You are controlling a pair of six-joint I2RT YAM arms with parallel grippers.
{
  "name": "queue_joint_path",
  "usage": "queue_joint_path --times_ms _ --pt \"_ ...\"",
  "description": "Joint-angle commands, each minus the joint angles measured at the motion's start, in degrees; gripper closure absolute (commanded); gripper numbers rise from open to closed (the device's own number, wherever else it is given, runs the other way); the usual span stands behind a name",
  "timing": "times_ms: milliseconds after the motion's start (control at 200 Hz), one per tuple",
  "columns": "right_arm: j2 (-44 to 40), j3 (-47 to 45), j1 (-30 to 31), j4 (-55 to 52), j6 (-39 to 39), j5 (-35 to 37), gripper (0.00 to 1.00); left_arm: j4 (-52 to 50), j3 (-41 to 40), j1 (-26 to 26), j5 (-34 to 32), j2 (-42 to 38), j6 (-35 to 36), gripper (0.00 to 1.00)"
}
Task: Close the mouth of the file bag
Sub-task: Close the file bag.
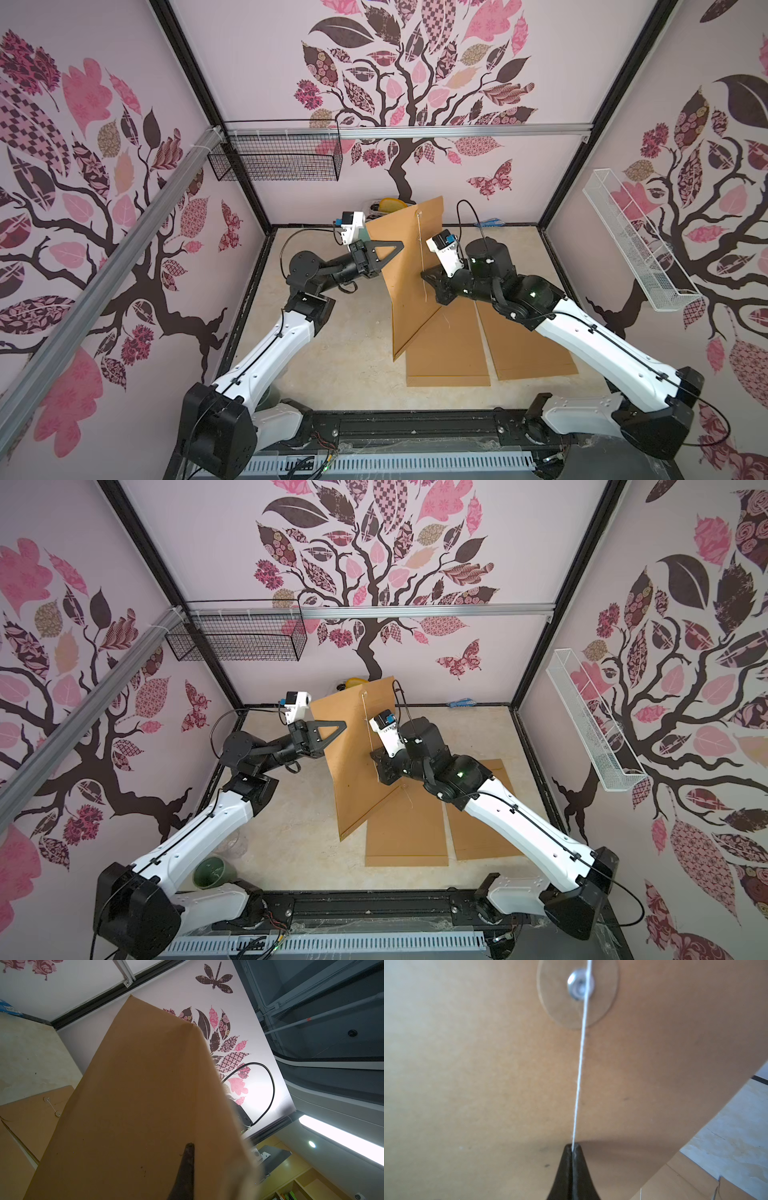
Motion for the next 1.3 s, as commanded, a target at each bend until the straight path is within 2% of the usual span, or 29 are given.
queue_joint_path --times_ms 0,80,380,545,715,880,1030,1295 --pt "-0.92 -0.4 0.2 -0.24 1.15 -3.83 1.0 -2.89 1.26 -0.04 -1.03 -1.73 4.91 1.0" --pt "-1.06 0.05 1.07 -1.11 1.15 -4.05 1.0 -8.55 1.76 -0.05 -2.18 -2.74 8.82 1.0" --pt "2.1 6.16 9.38 -8.63 -3.57 9.5 1.0 -13.89 3.4 -0.04 -2.33 -2.57 12.45 1.0" --pt "1.65 5.78 9.43 -8.55 -2.57 8.82 1.0 -20.28 4.52 -0.04 -1.98 -3.81 16.62 1.0" --pt "2.12 6.07 9.47 -8.67 -3.16 8.22 1.0 -14.85 3.26 -0.04 -0.39 -2.97 12.67 1.0" --pt "2.34 6.02 9.45 -8.4 -3.24 7.77 1.0 -15.67 3.56 -0.04 0.38 -3.38 13.07 1.0" --pt "2.5 5.57 9.27 -8.11 -3.57 7.88 1.0 -12.25 3.17 -0.04 1.19 -3.32 10.37 1.0" --pt "1.15 3.4 6.01 -6.24 -1.46 3.37 1.0 -8.79 3.33 -0.05 1.66 -3.4 7.41 1.0"
